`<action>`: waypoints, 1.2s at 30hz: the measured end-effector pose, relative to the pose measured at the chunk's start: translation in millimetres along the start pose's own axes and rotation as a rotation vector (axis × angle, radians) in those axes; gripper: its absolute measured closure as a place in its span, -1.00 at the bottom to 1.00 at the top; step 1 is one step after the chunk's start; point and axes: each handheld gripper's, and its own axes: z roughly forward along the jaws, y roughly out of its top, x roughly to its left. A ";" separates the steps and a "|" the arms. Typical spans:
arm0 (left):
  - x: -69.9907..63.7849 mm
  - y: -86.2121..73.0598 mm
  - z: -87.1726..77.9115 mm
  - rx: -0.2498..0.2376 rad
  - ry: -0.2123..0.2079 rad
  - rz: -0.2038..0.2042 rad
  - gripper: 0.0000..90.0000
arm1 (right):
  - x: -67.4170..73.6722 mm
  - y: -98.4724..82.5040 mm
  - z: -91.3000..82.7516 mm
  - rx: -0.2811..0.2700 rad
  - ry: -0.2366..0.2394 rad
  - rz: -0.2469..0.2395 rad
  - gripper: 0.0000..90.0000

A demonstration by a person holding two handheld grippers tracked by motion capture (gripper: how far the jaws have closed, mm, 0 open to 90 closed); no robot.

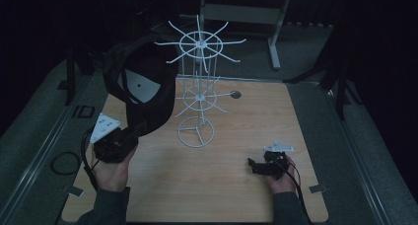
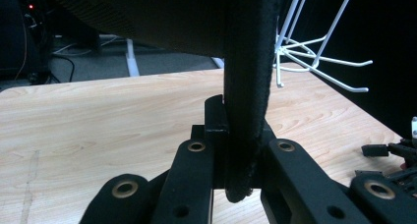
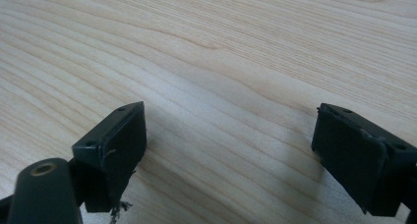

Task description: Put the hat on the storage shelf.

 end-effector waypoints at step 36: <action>-9.0 -1.4 4.0 -0.006 0.011 0.034 0.92 | 0.0 0.0 0.0 0.000 0.000 0.000 -0.71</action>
